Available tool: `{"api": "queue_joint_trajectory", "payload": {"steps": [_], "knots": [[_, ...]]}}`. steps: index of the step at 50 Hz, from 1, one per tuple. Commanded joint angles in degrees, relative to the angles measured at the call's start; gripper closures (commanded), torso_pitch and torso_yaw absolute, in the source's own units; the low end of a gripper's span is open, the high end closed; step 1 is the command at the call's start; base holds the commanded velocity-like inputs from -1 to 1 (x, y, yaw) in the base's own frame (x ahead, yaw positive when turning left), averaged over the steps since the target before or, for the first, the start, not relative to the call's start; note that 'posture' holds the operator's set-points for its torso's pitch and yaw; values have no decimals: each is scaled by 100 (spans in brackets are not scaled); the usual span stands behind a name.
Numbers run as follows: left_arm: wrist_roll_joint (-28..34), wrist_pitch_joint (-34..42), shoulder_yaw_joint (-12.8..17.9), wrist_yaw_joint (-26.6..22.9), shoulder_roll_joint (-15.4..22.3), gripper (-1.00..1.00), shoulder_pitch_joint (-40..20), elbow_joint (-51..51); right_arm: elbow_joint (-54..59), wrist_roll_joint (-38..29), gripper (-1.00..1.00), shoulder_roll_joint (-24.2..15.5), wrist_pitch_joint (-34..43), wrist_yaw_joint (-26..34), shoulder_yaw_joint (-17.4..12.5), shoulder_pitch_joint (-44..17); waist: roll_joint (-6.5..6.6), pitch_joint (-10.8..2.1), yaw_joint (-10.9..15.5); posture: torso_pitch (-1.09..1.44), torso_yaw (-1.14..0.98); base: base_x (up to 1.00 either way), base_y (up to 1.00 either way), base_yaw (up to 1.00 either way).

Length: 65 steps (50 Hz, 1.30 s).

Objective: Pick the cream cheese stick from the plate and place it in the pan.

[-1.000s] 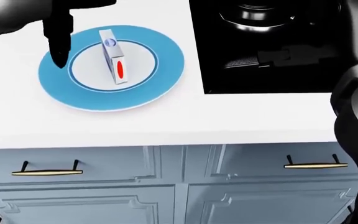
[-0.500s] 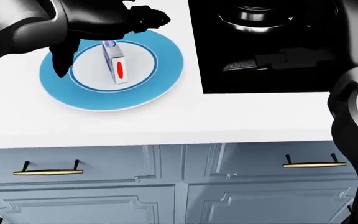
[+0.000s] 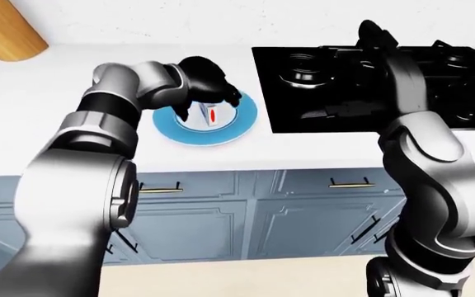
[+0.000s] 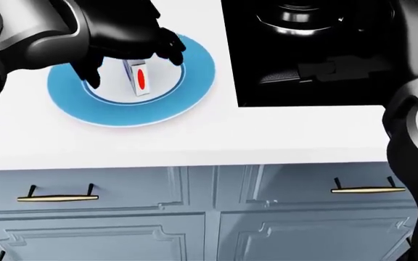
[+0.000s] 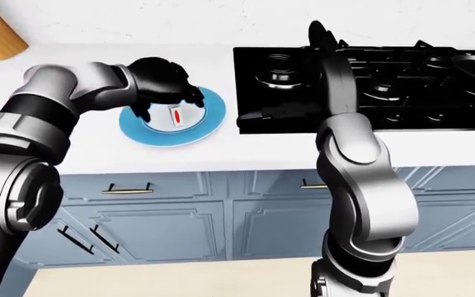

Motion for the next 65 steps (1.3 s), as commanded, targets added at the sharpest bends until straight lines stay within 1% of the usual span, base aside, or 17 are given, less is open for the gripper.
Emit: {"api": "queue_joint_trajectory", "payload": {"steps": [1, 4, 6, 7, 11, 24, 30, 33, 34, 36, 42, 46, 51, 53, 56, 58, 65], "knots": [[-49, 119, 49, 104, 50, -25, -218, -196, -115, -25, -100, -52, -188, -8, -50, -156, -2, -174, -1, 0, 0, 0, 0, 0], [79, 151, -4, 154, 42, -22, -223, -191, -87, -25, -100, -49, -231, -1, -55, -140, 1, -177, -3, 0, 0, 0, 0, 0], [229, 184, -65, 200, 36, -25, -229, -187, -64, -26, -100, -49, -243, -4, -57, -144, 0, -180, -6, 0, 0, 0, 0, 0], [279, 207, -69, 230, 24, -22, -230, -187, -57, -22, -100, -49, -245, -2, -60, -151, -1, -181, -6, 0, 0, 0, 0, 0], [430, 257, -46, 306, -6, -11, -225, -183, -53, -8, -100, -57, -251, -5, -83, -149, -2, -182, -11, 0, 0, 0, 0, 0], [762, 460, 63, 572, -46, -2, -199, -181, -84, 8, -100, -35, -245, -22, -27, -131, 4, -185, -27, 0, 0, 0, 0, 0], [813, 639, 114, 722, -92, 7, -162, -185, -122, 7, -100, -10, -195, -23, -3, -165, 11, -183, -28, 0, 0, 0, 0, 0], [830, 742, 128, 847, -131, 8, -114, -184, -110, -2, -100, -14, -223, -9, 0, -157, 12, -183, -30, 0, 0, 0, 0, 0], [891, 748, 81, 990, -140, 8, -83, -185, -114, -2, -100, -7, -211, -12, 3, -175, 12, -183, -30, 0, 0, 0, 0, 0], [894, 863, 106, 1086, -168, 13, -43, -184, -139, -7, -100, -2, -175, -18, 13, -190, 13, -187, -31, 0, 0, 0, 0, 0], [934, 987, 114, 1335, -218, 15, 31, -182, -144, -32, -100, 22, -165, -10, 48, -190, 18, -193, -34, 0, 0, 0, 0, 0], [965, 1027, 92, 1473, -259, 24, 100, -182, -177, -30, -100, 11, -147, 13, 9, -192, 22, -195, -28, 0, 0, 0, 0, 0], [966, 1042, 74, 1518, -252, 51, 123, -181, -199, -34, -100, 24, -116, 3, 15, -207, 22, -202, -24, 0, 0, 0, 0, 0], [966, 1048, 64, 1545, -261, 73, 138, -181, -208, -32, -100, 26, -110, 3, 9, -204, 23, -204, -27, 0, 0, 0, 0, 0], [966, 1051, 41, 1607, -271, 78, 114, -180, -183, -43, -100, 50, -160, 0, 46, -171, 25, -208, -29, 0, 0, 0, 0, 0], [966, 1055, 11, 1654, -271, 93, 99, -177, -169, -45, -100, 55, -165, 6, 41, -173, 24, -209, -32, 0, 0, 0, 0, 0], [966, 1030, -27, 1686, -225, 100, -5, -178, -156, -55, -100, 88, -181, 10, 71, -155, 28, -216, -43, 0, 0, 0, 0, 0]]}}
